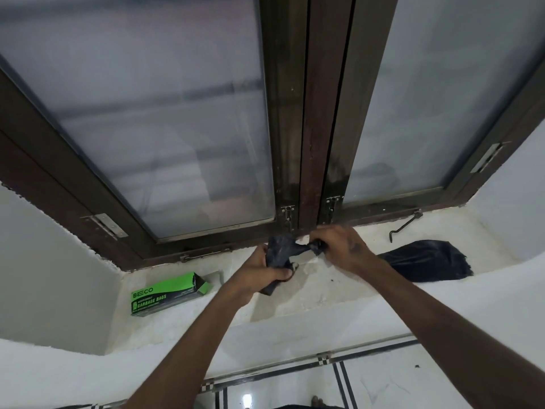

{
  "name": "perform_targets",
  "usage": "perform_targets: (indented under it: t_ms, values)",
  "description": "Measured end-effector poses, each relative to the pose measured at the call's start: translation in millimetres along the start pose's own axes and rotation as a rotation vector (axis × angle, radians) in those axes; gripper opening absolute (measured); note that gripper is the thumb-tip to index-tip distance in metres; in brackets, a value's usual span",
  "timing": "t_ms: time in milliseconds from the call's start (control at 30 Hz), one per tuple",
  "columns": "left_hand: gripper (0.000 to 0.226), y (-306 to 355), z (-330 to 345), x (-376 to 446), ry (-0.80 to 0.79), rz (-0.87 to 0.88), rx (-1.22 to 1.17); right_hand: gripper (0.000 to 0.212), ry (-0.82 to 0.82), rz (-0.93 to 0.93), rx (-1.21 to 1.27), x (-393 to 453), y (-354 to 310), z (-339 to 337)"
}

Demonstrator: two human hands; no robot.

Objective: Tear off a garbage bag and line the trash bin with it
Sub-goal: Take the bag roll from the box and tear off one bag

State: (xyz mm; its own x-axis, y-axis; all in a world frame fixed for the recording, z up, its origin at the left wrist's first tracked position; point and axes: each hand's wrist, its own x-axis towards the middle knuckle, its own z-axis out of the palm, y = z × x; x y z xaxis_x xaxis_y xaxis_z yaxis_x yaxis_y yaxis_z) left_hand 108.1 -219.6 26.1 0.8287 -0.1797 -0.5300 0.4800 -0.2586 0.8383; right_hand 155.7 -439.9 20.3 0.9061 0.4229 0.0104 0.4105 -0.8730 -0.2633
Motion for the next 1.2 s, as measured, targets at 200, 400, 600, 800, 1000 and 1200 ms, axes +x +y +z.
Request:
perform_targets:
  t_ms: [200, 400, 600, 800, 1000, 1200]
  values:
    - [0.05, 0.7, -13.3, 8.6, 0.061, -0.031, -0.335, 0.02, -0.043, 0.058, 0.509, 4.2, -3.2, -5.6]
    - [0.04, -5.8, -8.1, 10.5, 0.049, -0.072, -0.432, 0.014, -0.02, 0.094, 0.898, 0.9, -4.0, -14.2]
    - [0.027, -8.0, -0.5, 12.0, 0.128, 0.01, -0.517, 0.018, -0.061, 0.139, 0.938, -2.2, -7.5, -9.1]
    - [0.02, -3.3, 8.6, 9.9, 0.195, 0.09, -0.578, 0.021, -0.096, 0.185, 0.944, -2.0, -16.9, -2.5]
    - [0.014, 0.7, 20.4, 2.0, 0.183, 0.121, -0.633, 0.021, -0.04, 0.379, 0.906, 9.1, -23.8, 15.0]
    - [0.011, 6.4, 39.2, -10.5, 0.157, 0.117, -0.58, 0.022, 0.067, 0.528, 0.556, 9.8, -17.4, 20.5]
